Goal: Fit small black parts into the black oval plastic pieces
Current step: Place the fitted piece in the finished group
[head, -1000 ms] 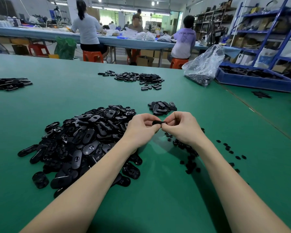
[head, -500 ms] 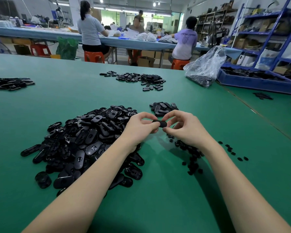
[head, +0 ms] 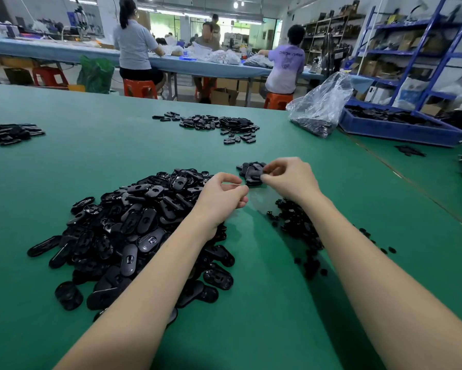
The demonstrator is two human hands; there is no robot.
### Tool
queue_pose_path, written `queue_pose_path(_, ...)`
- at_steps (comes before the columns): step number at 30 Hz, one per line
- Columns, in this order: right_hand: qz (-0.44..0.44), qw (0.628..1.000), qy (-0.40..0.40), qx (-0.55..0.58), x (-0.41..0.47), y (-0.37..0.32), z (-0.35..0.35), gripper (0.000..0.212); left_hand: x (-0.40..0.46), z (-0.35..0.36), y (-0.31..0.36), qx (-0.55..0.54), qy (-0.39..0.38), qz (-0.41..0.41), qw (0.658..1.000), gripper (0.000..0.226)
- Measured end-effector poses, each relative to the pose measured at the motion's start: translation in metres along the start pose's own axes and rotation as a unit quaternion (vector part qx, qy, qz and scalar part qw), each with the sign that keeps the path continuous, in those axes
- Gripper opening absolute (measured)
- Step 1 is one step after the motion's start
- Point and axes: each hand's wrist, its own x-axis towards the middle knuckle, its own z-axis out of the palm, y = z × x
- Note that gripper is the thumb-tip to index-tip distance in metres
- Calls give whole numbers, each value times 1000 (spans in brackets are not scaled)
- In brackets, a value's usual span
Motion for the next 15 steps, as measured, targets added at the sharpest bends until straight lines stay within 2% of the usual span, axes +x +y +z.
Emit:
queue_pose_path(4,65,997,14,-49,35,-9,10,21,2,-3,-1,7,5,-6,1000,12)
queue_pose_path(7,84,993,-10,-82,40,-5,14,39,4,-7,1,-1,4,-6,1000,25)
queue_pose_path(9,54,997,-15,-56,33,-9,11,32,7,-9,4,-12,8,-9,1000,31)
queue_pose_path(11,-9,994,-95,-45,17,-15,5,19,9,-11,5,-31,17,-12,999,37)
queue_pose_path(13,-64,970,-222,-73,-8,-23,-1,12,10,-10,6,-49,18,-11,999,43)
queue_pose_path(15,-81,946,-299,-98,-29,-28,-2,9,10,-9,5,-37,15,-8,999,47)
